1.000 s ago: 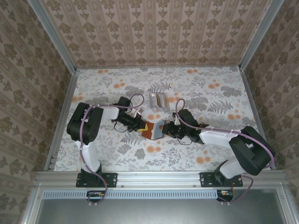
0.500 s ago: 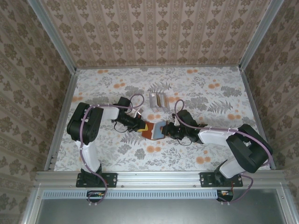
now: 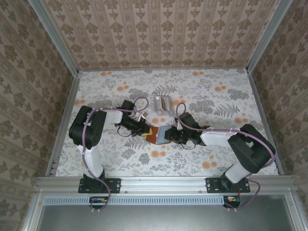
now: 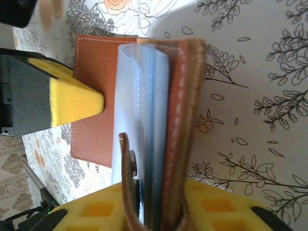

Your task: Put the credit cards into the card holder

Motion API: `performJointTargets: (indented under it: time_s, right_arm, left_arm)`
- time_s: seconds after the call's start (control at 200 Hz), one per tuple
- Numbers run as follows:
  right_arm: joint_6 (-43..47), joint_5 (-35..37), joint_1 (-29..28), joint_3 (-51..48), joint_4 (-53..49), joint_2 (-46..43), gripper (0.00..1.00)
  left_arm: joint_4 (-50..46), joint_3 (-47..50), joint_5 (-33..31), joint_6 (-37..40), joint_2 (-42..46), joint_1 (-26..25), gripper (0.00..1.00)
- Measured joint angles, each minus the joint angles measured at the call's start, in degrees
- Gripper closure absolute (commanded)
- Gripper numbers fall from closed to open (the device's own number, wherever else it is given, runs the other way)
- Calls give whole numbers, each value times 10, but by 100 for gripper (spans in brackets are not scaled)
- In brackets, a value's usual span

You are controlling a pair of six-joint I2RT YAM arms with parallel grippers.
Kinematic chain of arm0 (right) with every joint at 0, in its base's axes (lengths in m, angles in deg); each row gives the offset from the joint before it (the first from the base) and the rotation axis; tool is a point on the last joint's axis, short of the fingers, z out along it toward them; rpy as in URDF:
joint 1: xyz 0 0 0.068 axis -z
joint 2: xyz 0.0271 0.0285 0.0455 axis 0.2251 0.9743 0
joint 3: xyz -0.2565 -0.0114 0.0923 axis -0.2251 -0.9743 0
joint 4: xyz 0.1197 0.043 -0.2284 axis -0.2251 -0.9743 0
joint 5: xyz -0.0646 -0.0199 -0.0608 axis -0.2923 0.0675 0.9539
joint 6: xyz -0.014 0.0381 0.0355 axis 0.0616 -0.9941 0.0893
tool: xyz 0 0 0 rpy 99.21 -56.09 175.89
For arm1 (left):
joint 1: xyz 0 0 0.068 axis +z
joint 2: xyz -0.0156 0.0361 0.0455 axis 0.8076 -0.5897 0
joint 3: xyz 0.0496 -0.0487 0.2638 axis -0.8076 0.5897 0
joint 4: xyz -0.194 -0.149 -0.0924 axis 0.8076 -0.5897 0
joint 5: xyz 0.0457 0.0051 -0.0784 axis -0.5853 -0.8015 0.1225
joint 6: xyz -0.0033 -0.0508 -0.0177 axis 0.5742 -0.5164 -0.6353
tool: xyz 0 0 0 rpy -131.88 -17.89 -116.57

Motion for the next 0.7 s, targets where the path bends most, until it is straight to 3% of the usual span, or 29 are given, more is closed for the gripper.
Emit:
performJointTargets:
  time_s: [0.2,0.415,0.545,0.7]
  right_arm:
    - [8,7,-5,16,-30,12,61]
    - [18,10,-9,47,-56,40,60]
    - [29,9,-15,69,-67,59,60]
    - [36,8,-17,85,-71,71,48]
  left_arm:
    - [0,0,0,0,0,0,100]
    - [0,0,0,0,0,0,100]
    - [0,0,0,0,0,0,94]
    - [1,0,4,0,0,0,88]
